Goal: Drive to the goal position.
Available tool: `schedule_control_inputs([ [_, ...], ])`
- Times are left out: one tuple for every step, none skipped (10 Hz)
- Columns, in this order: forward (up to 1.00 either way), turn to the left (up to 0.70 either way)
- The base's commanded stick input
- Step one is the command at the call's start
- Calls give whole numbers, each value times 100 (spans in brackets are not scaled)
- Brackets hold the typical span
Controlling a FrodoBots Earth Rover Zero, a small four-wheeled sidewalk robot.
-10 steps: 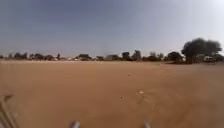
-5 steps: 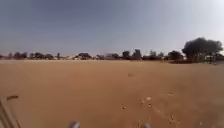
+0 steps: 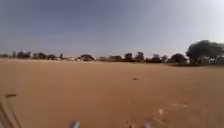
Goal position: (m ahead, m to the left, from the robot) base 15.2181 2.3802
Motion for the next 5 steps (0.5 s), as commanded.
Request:
schedule_control_inputs([
  [70,0],
  [70,0],
  [70,0],
  [70,0],
  [70,0],
])
